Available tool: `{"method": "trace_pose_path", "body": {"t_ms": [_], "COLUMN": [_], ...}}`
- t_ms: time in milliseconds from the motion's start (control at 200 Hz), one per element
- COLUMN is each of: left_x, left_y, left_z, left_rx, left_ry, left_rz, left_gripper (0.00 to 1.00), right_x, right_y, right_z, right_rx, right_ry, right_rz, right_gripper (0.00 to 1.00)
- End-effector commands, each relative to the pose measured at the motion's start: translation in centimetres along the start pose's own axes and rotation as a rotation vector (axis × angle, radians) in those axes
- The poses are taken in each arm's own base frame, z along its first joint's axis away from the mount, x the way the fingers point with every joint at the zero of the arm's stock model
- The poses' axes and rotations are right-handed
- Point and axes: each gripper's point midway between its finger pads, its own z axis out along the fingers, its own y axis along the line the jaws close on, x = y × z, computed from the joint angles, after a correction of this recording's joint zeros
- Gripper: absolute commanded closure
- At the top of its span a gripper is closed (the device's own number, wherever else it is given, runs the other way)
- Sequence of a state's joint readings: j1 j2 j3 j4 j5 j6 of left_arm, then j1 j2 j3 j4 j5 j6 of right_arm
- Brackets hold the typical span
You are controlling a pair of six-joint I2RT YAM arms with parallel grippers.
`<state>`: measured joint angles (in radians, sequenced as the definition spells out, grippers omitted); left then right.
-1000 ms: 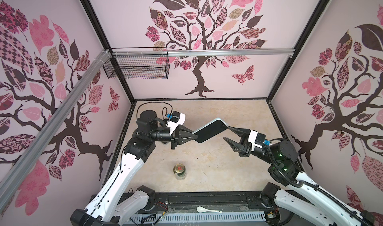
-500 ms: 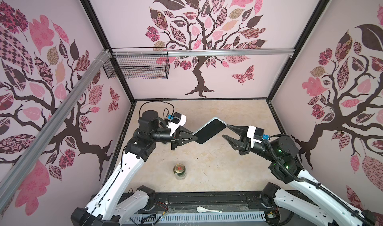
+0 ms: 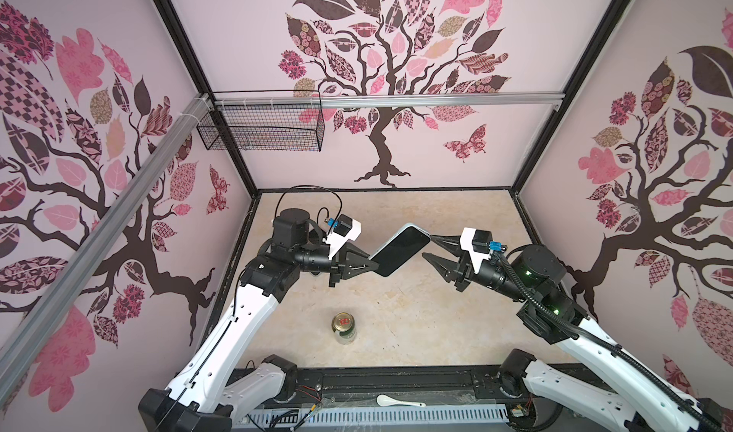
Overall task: Take the phone out of the phone case
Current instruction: Remove the phone case from the phone.
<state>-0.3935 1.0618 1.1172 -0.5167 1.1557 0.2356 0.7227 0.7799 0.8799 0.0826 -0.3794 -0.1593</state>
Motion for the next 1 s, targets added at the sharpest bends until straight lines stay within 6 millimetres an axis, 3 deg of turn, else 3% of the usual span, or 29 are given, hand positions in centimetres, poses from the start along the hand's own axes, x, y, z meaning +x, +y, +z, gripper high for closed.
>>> {"method": "trace_pose_path", "body": {"t_ms": [0,125,230,645,995], "left_x": [-1.4,-1.6,-1.8,-1.6,0.3], "left_y": [-2.7,-2.7,-2.8,-3.3,-4.4], "left_z": [0.3,0.3,0.3,0.4,0.9], "left_rx": [0.112,0.113,0.113,0.135,0.176], "left_ry": [-0.019,-0.023,-0.021,-0.006,0.1], "left_rz": [0.09,0.094,0.097,0.093,0.086], "left_gripper": [1.0,1.0,1.0,1.0,1.0], "right_x": [0.8,0.5,1.2,4.4,6.2], "right_y": [2.5,5.0,5.9,2.8,4.2], "right_z": [0.5,0.2,0.3,1.4,1.0], "right_rx": [-0.143,-0.303,-0.366,-0.182,-0.259], "right_ry": [0.043,0.048,0.11,0.284,0.396], "right_rz": [0.048,0.069,0.112,0.184,0.258], "right_gripper": [0.56,0.57,0.59,0.6,0.6]}}
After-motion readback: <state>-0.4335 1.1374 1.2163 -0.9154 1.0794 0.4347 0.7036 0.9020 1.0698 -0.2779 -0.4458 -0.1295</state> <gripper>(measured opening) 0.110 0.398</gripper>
